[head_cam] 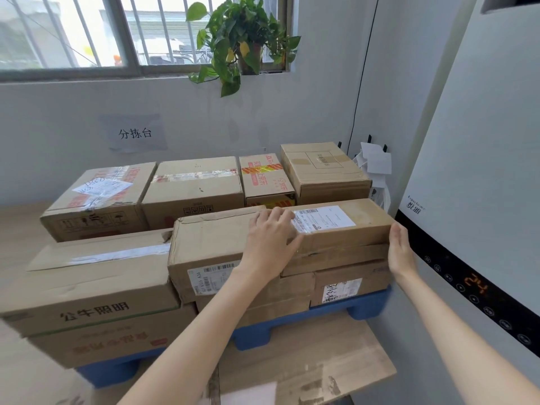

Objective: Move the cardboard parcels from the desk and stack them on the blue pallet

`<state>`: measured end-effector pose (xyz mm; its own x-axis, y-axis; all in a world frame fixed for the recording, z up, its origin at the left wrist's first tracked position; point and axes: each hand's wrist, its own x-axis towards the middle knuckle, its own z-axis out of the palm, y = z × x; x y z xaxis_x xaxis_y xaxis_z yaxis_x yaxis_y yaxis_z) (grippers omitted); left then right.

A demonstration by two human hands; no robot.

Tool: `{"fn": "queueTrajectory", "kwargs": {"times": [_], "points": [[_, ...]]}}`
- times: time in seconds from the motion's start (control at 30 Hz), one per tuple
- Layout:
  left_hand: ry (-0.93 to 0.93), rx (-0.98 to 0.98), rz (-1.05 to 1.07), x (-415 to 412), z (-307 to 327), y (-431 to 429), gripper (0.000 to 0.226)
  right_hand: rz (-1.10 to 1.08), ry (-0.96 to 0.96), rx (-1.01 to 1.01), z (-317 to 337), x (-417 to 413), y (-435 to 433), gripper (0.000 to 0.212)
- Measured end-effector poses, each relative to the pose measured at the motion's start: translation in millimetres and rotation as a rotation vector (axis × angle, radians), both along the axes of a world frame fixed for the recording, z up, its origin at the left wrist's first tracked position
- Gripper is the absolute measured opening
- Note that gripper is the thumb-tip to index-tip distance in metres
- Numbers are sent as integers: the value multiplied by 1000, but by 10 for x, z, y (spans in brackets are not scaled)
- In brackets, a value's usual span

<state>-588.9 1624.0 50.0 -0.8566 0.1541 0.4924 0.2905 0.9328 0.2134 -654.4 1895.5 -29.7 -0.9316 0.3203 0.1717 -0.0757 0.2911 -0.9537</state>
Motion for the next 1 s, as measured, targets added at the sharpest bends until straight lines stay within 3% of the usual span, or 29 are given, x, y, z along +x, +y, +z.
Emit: {"fn": "queueTrajectory", "kwargs": {"times": [0.23,0.4,0.6,0.7,1.0], "points": [[67,-263,-158,-59,-142,580,62,-123,-34,13,-267,51,147,55],[72,-360,-145,-199,-219,923,73,-143,-116,36,-541,180,338,42],[-17,-429,-67,-297,-308,1034,92,58,-294,97,-723,163,506,83],[12,-434,-63,-346,-310,1028,95,139,-300,97,-777,82,517,90],[54,-444,-44,-419,-286,1015,95,136,-316,89,-897,-87,549,65]]}}
